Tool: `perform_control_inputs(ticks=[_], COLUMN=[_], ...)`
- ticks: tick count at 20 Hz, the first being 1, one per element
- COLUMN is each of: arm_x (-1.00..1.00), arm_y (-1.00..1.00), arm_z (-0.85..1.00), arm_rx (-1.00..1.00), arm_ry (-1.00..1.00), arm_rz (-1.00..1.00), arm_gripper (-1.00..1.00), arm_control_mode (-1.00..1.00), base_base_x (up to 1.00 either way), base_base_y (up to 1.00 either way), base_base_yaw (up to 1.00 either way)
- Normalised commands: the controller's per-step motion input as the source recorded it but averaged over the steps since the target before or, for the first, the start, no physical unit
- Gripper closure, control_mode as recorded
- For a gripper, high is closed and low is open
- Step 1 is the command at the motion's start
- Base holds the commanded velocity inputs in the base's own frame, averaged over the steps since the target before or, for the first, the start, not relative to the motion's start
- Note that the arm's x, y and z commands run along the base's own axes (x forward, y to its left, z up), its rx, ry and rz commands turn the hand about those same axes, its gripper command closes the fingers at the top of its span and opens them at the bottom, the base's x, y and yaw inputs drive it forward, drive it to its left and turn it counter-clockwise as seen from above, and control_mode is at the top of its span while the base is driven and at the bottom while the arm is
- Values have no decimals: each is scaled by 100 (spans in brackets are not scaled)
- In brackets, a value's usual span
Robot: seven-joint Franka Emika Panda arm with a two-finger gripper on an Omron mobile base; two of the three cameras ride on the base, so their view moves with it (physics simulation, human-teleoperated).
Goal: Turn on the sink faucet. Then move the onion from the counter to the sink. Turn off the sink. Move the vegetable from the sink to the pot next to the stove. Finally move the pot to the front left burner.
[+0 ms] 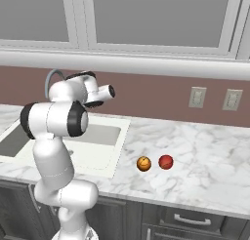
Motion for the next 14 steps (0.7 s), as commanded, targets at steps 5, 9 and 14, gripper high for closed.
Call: perform_control_inputs(ticks=[5,9,14], arm_x=[21,19,21], arm_y=[18,13,9], arm_z=[-11,-24,-25], arm_rx=[1,0,0], arm_ry=[0,0,0], arm_rz=[3,0,0], arm_gripper=[-100,-100,-100], arm_control_mode=[-100,-100,-100], base_base_x=[0,0,0], base_base_y=[0,0,0], base_base_yaw=[0,0,0])
